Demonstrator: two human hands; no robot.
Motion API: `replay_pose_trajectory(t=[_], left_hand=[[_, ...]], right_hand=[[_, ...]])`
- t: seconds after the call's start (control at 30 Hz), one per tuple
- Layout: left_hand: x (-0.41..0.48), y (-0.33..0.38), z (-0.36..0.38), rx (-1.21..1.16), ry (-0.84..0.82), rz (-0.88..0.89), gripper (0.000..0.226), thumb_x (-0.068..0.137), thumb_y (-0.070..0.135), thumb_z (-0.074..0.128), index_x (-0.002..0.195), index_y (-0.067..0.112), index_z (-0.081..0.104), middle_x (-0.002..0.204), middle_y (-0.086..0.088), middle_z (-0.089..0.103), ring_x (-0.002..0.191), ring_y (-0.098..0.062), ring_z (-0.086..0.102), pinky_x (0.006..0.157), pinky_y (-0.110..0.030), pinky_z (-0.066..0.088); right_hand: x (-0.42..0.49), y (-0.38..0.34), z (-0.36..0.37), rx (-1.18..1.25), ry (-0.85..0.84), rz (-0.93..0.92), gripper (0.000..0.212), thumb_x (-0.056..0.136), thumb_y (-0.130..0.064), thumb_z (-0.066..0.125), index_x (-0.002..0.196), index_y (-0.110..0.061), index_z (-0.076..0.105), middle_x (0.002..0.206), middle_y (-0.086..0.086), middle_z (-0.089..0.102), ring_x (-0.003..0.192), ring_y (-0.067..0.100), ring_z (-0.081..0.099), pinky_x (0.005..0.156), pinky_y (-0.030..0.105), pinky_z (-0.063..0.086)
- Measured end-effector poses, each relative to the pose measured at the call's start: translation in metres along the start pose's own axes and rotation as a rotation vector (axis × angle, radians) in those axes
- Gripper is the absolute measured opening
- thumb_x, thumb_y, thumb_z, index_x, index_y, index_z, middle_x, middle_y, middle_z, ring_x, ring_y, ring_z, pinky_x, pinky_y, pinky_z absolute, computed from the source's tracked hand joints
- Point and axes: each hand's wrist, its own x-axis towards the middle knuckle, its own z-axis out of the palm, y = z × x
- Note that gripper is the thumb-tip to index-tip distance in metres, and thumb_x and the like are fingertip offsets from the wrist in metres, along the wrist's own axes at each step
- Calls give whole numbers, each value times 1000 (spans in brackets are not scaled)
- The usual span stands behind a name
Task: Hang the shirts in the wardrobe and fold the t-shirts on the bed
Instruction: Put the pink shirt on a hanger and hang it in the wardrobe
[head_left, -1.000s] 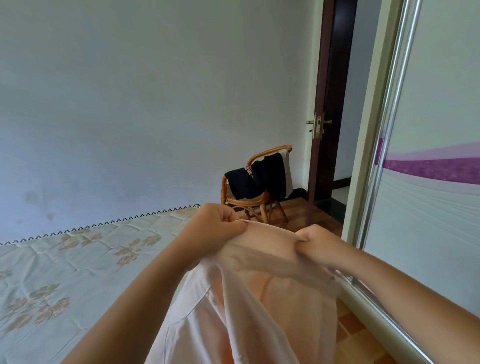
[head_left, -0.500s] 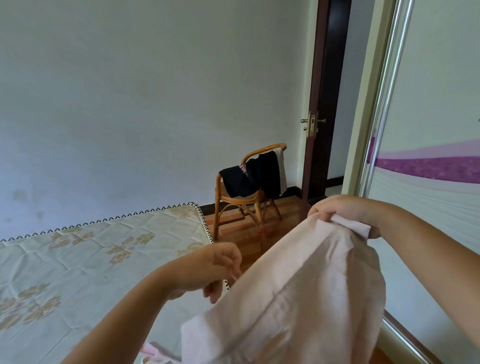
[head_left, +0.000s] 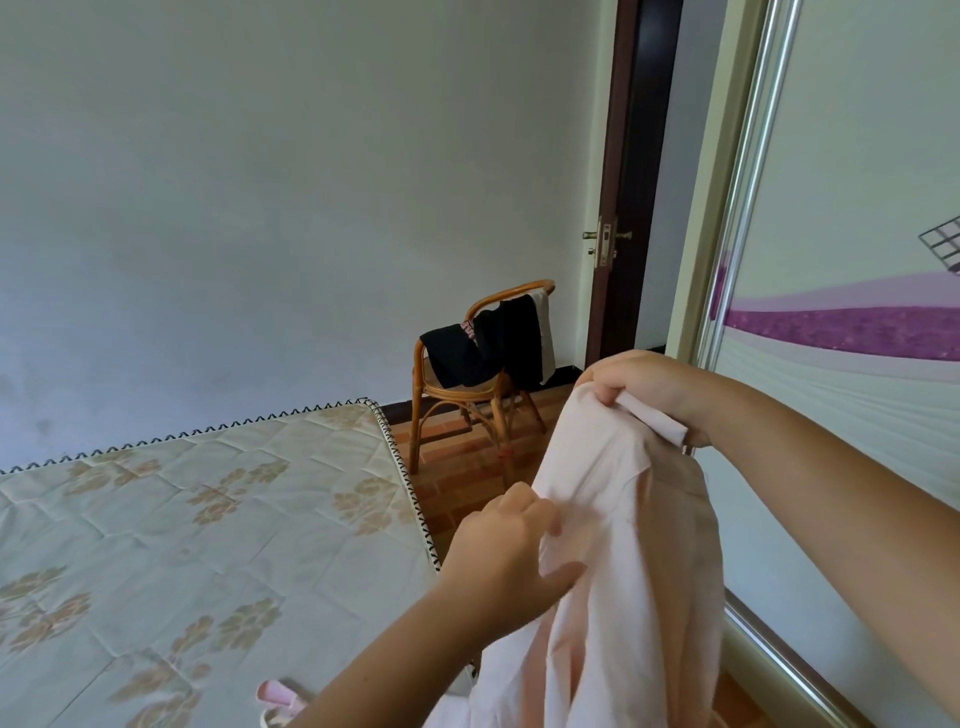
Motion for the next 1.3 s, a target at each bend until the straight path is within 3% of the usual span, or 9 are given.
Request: replay_pose_trajectory(t=[0.17, 0.33, 0.4, 0.5, 0.67, 0.87, 0.97, 1.1, 1.3], left_hand=[[12, -7, 8, -26, 148, -99, 15, 93, 36, 52, 90, 27, 40, 93, 12, 46, 78, -6, 47, 67, -13, 43], [18, -5, 15, -41, 110, -97, 16, 94, 33, 50, 105, 22, 53, 95, 11, 49, 80, -7, 49, 66, -10, 42], [20, -5, 17, -53, 133, -104, 9, 94, 27, 48, 86, 22, 46, 84, 9, 48, 69, -8, 45, 60, -13, 38], [22, -12, 13, -56, 214, -114, 30, 90, 15, 50, 68, 25, 30, 65, 10, 38, 56, -8, 36, 49, -17, 28], [26, -28, -18, 9, 383, -71, 17, 85, 6, 50, 84, 16, 36, 73, 4, 47, 60, -17, 43, 46, -20, 22], [26, -19, -40, 107, 503, 138, 14, 66, 7, 54, 74, 11, 44, 62, 8, 33, 41, -4, 16, 44, -9, 4], [27, -11, -45, 179, 509, 155, 13, 66, 5, 55, 74, 10, 47, 62, 8, 30, 40, -4, 10, 47, -9, -1], [29, -11, -47, 238, 473, 139, 16, 65, 5, 61, 73, 10, 47, 56, -1, 46, 40, -9, 22, 44, -9, 0], [28, -19, -53, 317, 420, 71, 36, 57, -9, 81, 74, 5, 52, 60, -6, 47, 38, -10, 21, 38, -12, 2]], right_hand=[[-4, 3, -9, 31, -21, -50, 27, 76, -11, 45, 91, -19, 66, 95, 16, 58, 84, 29, 54, 63, 30, 42], [-6, 5, -9, 45, -20, -58, 25, 79, -15, 45, 94, -17, 65, 96, 16, 58, 83, 28, 55, 63, 30, 44], [-6, 4, -10, 60, -13, -45, 26, 80, -14, 45, 97, -15, 64, 94, 15, 57, 81, 27, 55, 62, 29, 43], [-6, 4, -14, 61, 8, -42, 29, 79, -8, 42, 96, -14, 65, 96, 15, 58, 84, 29, 55, 65, 29, 43], [-6, 16, -21, -139, 91, -77, 31, 76, 10, 41, 73, -11, 63, 87, 6, 55, 86, 23, 49, 66, 26, 40], [-3, 39, 3, -531, 15, -130, 26, 88, -2, 49, 76, -25, 55, 87, -6, 54, 85, 14, 53, 64, 20, 40], [-10, 29, 27, -344, 84, -356, 19, 89, -11, 54, 87, -30, 54, 95, -9, 56, 92, 11, 55, 72, 21, 42], [-27, 10, 56, -207, -81, -515, 27, 88, -18, 60, 88, -42, 48, 93, -19, 56, 91, -1, 54, 77, 15, 44], [-24, 19, 85, -375, 26, -528, 18, 89, -20, 59, 84, -32, 47, 80, -14, 49, 74, 5, 53, 66, 11, 45]])
